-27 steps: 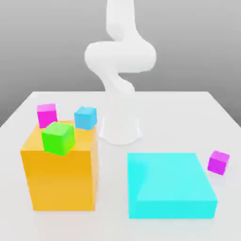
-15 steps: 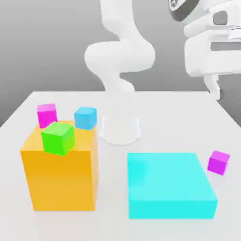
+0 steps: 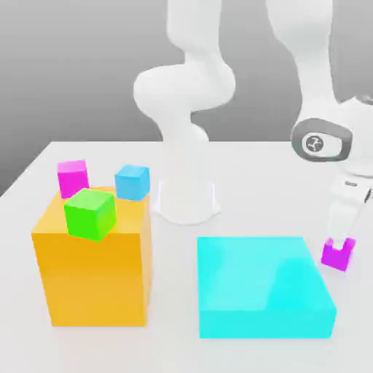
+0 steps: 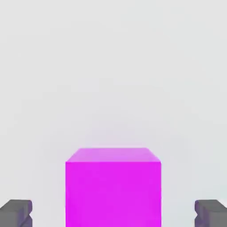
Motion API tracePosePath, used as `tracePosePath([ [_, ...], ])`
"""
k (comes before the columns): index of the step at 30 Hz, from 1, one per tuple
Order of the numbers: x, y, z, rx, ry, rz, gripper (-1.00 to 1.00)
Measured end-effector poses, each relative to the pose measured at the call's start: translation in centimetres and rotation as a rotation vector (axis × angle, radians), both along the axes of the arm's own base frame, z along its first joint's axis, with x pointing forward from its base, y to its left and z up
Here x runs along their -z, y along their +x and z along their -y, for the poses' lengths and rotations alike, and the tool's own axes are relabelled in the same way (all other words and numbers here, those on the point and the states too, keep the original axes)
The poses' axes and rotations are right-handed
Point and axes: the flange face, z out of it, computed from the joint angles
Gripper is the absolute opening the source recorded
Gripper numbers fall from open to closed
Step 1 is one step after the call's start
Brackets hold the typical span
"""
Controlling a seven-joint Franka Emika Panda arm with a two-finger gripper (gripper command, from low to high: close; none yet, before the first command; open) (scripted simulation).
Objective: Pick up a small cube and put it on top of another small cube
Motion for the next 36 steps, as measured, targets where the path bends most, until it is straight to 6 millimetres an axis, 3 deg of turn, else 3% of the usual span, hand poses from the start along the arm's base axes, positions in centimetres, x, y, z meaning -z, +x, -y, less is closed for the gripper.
tracePosePath([
  [1, 0.8, 0.0, 0.1, -0.001, -0.002, 0.001, -1.0],
  [8, 0.8, -0.1, 0.1, -0.001, -0.001, 0.001, -1.0],
  [14, -4.7, 0.0, 0.1, -0.001, -0.003, 0.004, -1.0],
  [15, -5.7, 1.3, 0.9, 0.005, -0.01, 0.013, -1.0],
  [16, -6.9, 4.2, 2.8, 0.042, -0.02, 0.025, -1.0],
  [19, -10.5, 9.4, 7.6, 0.059, -0.052, 0.058, -1.0],
  [22, -14.4, 13.3, 12.9, 0.064, -0.082, 0.076, -1.0],
  [26, -19.6, 16.7, 22.3, 0.108, -0.11, 0.078, -1.0],
  [31, -25.2, 16.6, 34.7, 0.169, -0.112, 0.054, -1.0],
  [36, -29.5, 11.6, 46.9, 0.224, -0.068, 0.02, -1.0],
])
